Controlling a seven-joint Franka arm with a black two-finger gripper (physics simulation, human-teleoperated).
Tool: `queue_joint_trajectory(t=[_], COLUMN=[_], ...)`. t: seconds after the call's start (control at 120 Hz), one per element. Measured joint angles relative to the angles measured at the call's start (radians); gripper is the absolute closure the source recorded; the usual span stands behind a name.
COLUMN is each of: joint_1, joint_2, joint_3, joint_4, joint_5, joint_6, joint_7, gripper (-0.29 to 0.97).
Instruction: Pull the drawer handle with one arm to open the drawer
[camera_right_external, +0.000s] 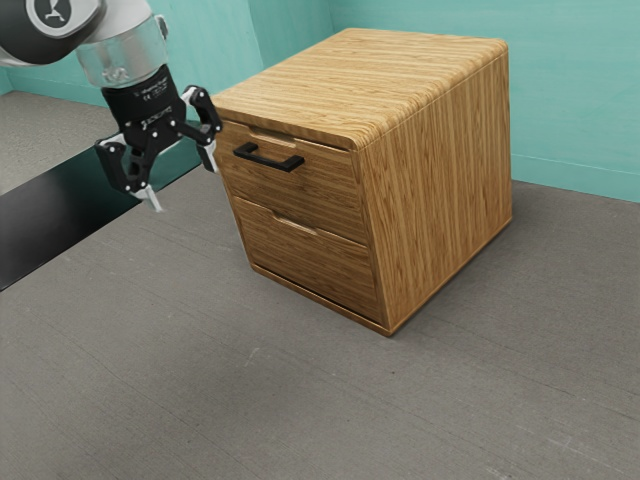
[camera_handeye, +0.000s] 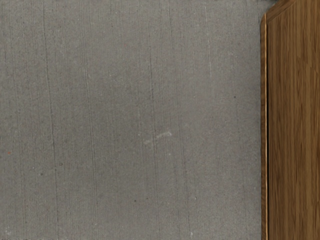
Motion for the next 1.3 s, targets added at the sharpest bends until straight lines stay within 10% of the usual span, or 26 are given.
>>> queue_joint_trajectory(t=[0.725,1.075,1.3], joint_1=[0.052,-0.079,-0.165], joint_2=[-0.003,-0.304,-0.339], joint_3=[-0.135,-0.106,0.102], joint_4=[0.172,-0.424,-0.552], joint_5=[0.019,-0.012,0.0], joint_6=[0.161,0.593,0.81], joint_7=[-0.143,-0.219,-0.231], gripper=[0.03,0.13,0.2])
